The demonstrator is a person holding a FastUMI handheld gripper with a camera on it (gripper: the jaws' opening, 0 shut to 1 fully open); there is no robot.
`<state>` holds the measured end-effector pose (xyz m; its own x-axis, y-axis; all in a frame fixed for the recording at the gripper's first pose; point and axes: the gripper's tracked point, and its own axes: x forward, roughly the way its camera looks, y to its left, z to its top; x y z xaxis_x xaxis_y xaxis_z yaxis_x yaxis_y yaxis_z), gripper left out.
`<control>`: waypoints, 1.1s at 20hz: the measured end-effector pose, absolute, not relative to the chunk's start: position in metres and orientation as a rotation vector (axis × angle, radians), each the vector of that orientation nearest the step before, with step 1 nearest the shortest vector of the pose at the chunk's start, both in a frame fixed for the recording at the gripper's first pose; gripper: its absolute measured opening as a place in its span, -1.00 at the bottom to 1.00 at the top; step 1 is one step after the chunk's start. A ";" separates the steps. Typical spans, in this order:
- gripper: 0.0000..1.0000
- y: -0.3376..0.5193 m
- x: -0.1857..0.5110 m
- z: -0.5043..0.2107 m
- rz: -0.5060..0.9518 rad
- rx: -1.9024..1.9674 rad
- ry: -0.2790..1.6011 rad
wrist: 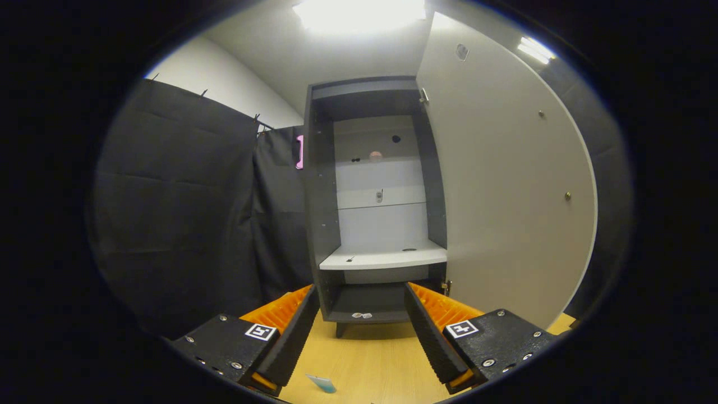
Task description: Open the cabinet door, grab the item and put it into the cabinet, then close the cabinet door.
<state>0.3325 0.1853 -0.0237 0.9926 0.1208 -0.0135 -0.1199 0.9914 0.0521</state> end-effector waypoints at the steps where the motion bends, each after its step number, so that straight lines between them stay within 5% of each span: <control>1: 0.87 0.193 0.336 -0.038 0.129 0.060 0.037; 22: 0.88 0.271 0.333 -0.302 0.153 -0.016 0.507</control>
